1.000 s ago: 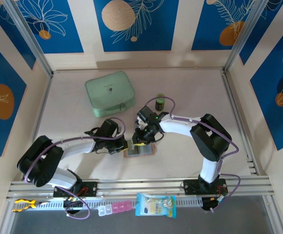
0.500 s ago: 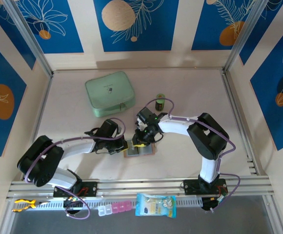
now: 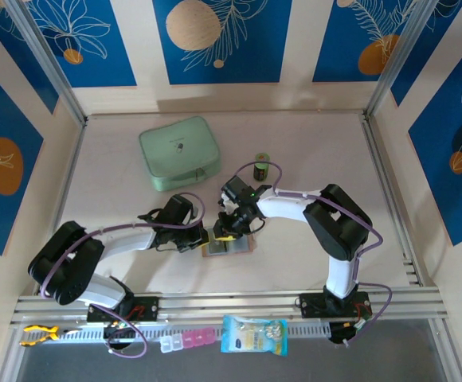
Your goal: Take the credit cards out of the card holder
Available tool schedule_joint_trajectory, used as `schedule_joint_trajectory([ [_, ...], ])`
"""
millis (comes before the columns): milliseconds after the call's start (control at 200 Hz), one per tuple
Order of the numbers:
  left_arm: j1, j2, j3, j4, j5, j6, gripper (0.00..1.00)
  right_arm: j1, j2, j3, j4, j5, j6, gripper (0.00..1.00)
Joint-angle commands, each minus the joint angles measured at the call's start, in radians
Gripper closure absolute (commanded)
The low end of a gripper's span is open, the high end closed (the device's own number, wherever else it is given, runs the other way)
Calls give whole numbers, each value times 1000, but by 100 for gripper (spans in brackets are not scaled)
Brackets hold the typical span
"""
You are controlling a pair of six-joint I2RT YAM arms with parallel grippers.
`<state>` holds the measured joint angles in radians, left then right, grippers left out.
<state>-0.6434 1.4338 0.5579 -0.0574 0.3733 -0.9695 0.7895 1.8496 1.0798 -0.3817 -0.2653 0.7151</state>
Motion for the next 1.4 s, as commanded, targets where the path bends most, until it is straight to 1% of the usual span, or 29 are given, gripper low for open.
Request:
schedule_joint_trajectory([
  [0, 8, 8, -16, -25, -9, 8, 96, 5, 16, 14, -100, 66, -16, 74],
  [140, 9, 5, -15, -28, -11, 9, 96, 5, 4, 31, -137, 106, -44, 75],
  [375, 9, 6, -10, -30, -7, 10, 96, 6, -1, 43, -141, 95, -68, 74],
  [545, 8, 2, -3, -38, -7, 11, 96, 4, -15, 46, -163, 120, -87, 75],
  [850, 9, -20, 32, -63, 9, 25, 96, -2, -10, 46, -132, 71, -114, 75],
  [1025, 9, -49, 58, -87, 16, 34, 96, -6, -28, 52, -136, 72, -118, 75],
  [1165, -1, -31, 80, -83, 40, 37, 97, -15, -61, 44, -127, 61, -114, 75],
  [1395, -30, 8, 113, -80, 38, 39, 98, -50, -110, -1, -96, 30, -73, 75],
])
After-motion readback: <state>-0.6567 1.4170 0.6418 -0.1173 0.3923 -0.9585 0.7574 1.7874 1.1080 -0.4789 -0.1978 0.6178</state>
